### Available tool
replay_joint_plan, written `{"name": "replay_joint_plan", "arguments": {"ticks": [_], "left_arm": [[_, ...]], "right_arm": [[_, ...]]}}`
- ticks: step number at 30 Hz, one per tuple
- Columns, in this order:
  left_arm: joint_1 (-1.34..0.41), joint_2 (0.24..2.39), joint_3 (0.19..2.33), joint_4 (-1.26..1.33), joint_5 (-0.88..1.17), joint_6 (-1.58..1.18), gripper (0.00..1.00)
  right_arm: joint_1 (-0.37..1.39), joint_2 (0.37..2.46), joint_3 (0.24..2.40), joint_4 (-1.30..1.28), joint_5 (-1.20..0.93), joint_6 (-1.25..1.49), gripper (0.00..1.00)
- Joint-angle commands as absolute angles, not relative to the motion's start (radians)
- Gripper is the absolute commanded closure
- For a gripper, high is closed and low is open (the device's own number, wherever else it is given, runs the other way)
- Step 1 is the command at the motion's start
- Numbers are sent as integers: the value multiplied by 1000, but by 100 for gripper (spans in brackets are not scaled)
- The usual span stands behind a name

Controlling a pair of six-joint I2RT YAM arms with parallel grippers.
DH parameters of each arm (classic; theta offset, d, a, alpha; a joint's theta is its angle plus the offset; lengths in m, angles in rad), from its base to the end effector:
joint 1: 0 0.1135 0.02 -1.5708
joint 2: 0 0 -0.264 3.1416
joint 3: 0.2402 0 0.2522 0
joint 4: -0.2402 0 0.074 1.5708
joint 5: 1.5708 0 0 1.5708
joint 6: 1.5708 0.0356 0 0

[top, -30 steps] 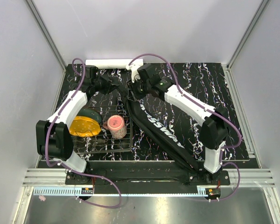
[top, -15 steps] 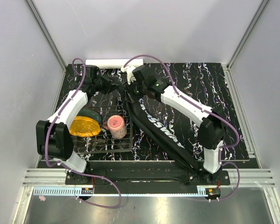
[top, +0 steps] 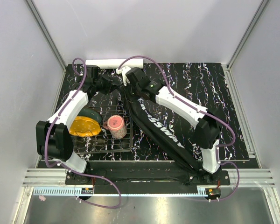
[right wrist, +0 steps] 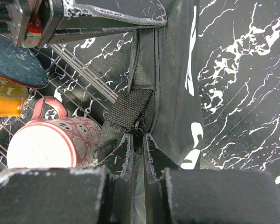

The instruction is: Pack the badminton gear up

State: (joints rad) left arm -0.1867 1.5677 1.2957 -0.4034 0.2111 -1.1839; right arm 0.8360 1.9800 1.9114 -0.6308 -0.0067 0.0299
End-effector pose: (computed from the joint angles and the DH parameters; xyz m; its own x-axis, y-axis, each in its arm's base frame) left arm 0.3486 -0.0734 0.3015 -0.5487 -0.8179 -0.1732 -0.4398 0.4586 -0.7722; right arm 0.3065 0.3395 0.3282 -0.4537 -0.4575 -0.7648 -0.7321 0.6806 0.0272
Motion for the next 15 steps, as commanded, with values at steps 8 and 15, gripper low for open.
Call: {"name": "replay_joint_plan", "arguments": {"ticks": [8, 15], "left_arm": [[-189, 1526, 1364, -419, 22, -1167, 100], [-170, 1545, 1431, -462, -100, -1152, 100]], "right_arm": [[856, 1910, 1913, -693, 60, 20, 100], [859, 1850, 1797, -709, 38, 15, 100]]}}
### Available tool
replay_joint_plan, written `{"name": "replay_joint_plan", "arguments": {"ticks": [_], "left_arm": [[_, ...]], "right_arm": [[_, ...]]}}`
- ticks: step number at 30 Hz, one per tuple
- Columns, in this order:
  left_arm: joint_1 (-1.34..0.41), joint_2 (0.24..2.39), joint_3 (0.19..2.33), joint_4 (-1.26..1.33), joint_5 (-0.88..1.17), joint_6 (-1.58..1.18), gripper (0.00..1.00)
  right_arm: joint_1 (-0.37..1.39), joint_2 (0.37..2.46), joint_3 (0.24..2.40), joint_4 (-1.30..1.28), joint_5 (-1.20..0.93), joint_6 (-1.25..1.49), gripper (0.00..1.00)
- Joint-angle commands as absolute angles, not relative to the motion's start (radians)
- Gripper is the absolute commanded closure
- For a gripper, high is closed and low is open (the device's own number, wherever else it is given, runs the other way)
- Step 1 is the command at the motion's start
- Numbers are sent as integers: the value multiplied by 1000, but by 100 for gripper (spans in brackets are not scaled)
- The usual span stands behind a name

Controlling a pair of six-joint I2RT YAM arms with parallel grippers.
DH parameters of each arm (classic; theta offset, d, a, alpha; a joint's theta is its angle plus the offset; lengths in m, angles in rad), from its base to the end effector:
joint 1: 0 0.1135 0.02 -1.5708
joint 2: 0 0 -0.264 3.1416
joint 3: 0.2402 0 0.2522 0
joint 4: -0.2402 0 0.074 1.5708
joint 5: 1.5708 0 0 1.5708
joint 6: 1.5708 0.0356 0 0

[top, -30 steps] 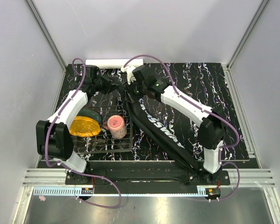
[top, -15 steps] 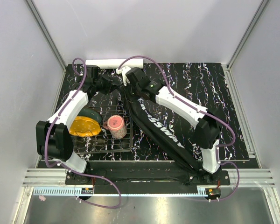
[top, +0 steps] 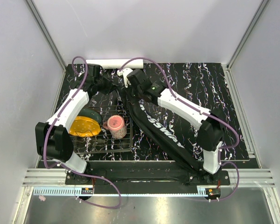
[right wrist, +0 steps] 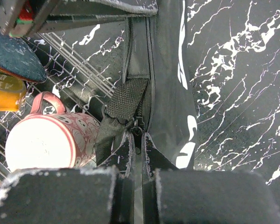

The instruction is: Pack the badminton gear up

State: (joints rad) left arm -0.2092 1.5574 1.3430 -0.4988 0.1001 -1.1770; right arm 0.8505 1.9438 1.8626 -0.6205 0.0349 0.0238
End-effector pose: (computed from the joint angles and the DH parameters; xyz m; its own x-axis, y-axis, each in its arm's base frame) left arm 0.3429 -0.0764 0.3124 -0.5047 -0.8322 -0.2298 -0.4833 0.4929 -0.7235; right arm 0.2970 0.3366 0.3285 -0.4431 -0.4689 -0.7641 -0.7232 0.6906 -0.0043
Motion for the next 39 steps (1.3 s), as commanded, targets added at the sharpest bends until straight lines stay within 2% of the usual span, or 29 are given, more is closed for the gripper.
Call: {"name": "replay_joint_plan", "arguments": {"ticks": [1, 15, 20, 24, 27, 35, 39], "left_arm": [[-166, 1542, 1437, -463, -107, -1146, 100], [-117, 1546, 1477, -489, -141, -1175, 100], [-115, 1531, 1471, -483, -98, -1177, 100], [-114, 1497, 1414, -472, -78, -1178, 100], [-114, 1486, 1390, -459, -42, -1174, 100], [-114, 1468, 1338, -436, -6, -1187, 100], [-115, 1463, 1333, -437, 15, -1180, 100]], "right_arm": [[859, 1832, 1781, -709, 38, 17, 100], [879, 1611, 1456, -649, 19, 71, 100], [855, 1612, 1486, -568, -66, 180, 100], [691, 1663, 1546, -407, -457, 380, 59], [637, 1712, 1542, -200, -660, 437, 45], [623, 1922, 1772, -199, -782, 388, 47], [624, 1974, 1805, -192, -738, 362, 48]]}}
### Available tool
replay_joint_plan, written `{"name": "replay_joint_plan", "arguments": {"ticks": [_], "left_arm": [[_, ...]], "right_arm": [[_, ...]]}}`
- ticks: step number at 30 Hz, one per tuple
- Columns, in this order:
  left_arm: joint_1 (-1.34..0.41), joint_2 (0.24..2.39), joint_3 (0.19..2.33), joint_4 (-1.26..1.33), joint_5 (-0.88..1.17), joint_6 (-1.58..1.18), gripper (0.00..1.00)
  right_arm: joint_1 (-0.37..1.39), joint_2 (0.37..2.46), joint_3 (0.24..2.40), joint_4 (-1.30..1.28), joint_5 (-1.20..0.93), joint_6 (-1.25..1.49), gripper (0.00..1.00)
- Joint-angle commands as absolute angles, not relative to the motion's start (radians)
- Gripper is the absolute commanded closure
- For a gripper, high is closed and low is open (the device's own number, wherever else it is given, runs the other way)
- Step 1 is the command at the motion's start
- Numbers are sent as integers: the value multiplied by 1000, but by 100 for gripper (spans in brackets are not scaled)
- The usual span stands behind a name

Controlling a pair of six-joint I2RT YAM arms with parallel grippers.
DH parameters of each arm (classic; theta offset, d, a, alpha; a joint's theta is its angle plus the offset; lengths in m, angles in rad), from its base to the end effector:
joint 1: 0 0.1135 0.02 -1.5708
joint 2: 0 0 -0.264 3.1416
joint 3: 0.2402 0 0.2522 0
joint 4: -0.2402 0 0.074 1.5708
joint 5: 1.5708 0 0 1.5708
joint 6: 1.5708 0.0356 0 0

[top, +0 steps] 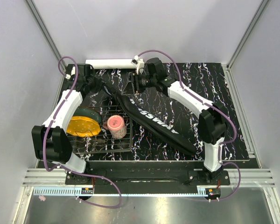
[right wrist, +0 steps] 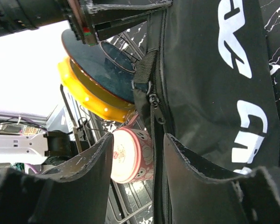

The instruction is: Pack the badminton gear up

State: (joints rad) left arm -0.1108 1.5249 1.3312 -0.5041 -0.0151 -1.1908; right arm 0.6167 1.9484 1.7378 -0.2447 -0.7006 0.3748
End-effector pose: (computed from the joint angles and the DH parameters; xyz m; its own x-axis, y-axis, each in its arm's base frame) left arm 0.3417 -0.0375 0.3185 -0.3289 -0.8977 -0.2932 -0.5563 0.4351 -0.7080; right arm 0.3623 0.2850 0.3219 -0.6686 -0.1309 -0.7320 -0.7197 0.3618 0.5926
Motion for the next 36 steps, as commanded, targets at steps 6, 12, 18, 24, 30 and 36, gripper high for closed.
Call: {"name": "replay_joint_plan", "arguments": {"ticks": [6, 12, 18, 24, 30, 36], "left_arm": [[-115, 1459, 1336, -449, 2, -1167, 100], [-114, 1479, 1344, -456, 49, -1195, 100], [-114, 1471, 1342, -456, 49, -1200, 100], [-114, 1465, 1341, -457, 48, -1200, 100], [-114, 1459, 1336, -457, 40, -1201, 100], [-114, 1456, 1335, -459, 34, -1201, 100]], "right_arm": [[635, 2005, 1861, -265, -703, 269, 56], [683, 2052, 1946, -437, -560, 72, 56], [739, 2094, 2011, -514, -420, -27, 56], [778, 2102, 2020, -532, -330, -72, 62], [799, 2086, 2016, -537, -236, -92, 63], [810, 2082, 2036, -566, -186, -120, 71]]}}
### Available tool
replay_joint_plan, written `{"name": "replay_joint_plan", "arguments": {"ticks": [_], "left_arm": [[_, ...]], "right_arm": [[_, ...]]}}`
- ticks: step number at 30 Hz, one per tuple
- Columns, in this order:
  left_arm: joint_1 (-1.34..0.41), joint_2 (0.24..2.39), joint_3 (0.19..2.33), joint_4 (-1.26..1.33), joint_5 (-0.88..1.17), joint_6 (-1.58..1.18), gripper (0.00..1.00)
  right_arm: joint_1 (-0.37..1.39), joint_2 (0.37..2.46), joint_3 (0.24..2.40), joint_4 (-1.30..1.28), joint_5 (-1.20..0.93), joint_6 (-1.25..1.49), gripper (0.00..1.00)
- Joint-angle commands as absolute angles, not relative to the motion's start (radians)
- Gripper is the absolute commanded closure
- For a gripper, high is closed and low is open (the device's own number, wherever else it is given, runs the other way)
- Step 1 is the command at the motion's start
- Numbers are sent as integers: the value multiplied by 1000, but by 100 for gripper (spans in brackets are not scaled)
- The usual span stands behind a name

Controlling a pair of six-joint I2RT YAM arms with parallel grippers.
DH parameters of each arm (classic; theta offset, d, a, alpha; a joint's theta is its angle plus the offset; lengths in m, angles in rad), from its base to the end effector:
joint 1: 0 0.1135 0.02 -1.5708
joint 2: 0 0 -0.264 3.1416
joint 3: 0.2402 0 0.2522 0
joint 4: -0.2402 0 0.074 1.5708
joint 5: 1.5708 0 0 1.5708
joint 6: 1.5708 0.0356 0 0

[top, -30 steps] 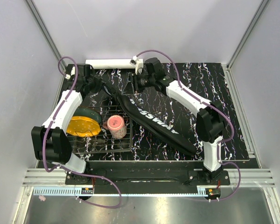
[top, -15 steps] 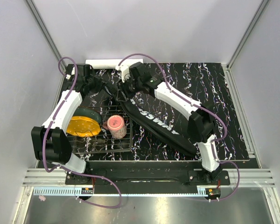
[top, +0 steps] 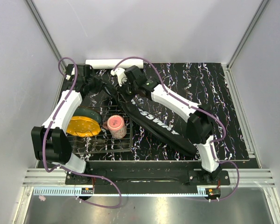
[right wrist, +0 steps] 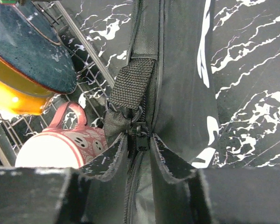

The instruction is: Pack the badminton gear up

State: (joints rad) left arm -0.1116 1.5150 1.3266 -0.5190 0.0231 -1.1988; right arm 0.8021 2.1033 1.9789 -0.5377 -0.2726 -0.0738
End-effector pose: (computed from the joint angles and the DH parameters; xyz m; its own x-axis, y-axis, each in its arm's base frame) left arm 0.3382 -0.0387 0.3189 -0.3547 -0.8974 -0.2623 -0.5548 0.4278 -0.7135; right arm 0.3337 0.3588 0.3035 -0.3643 -0.4788 -0.7988 -0.8691 0.4829 0.1069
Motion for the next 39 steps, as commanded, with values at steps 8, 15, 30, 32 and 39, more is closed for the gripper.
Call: {"name": "replay_joint_plan", "arguments": {"ticks": [8, 15, 30, 32, 39], "left_arm": [[-114, 1442, 1266, -379, 47, -1164, 95], [-124, 1445, 1210, -344, 143, -1123, 42], [-163, 1476, 1190, -302, 193, -1094, 100], [-163, 1463, 1200, -331, 176, -1109, 100], [-163, 1474, 1267, -477, 132, -1134, 100]], "right_arm": [[819, 2042, 2031, -592, -188, -184, 100], [821, 2048, 2039, -583, -242, -196, 100], [804, 2051, 2075, -649, -301, -33, 65], [778, 2057, 2112, -685, -324, 64, 49], [741, 2052, 2132, -692, -377, 264, 43]]}}
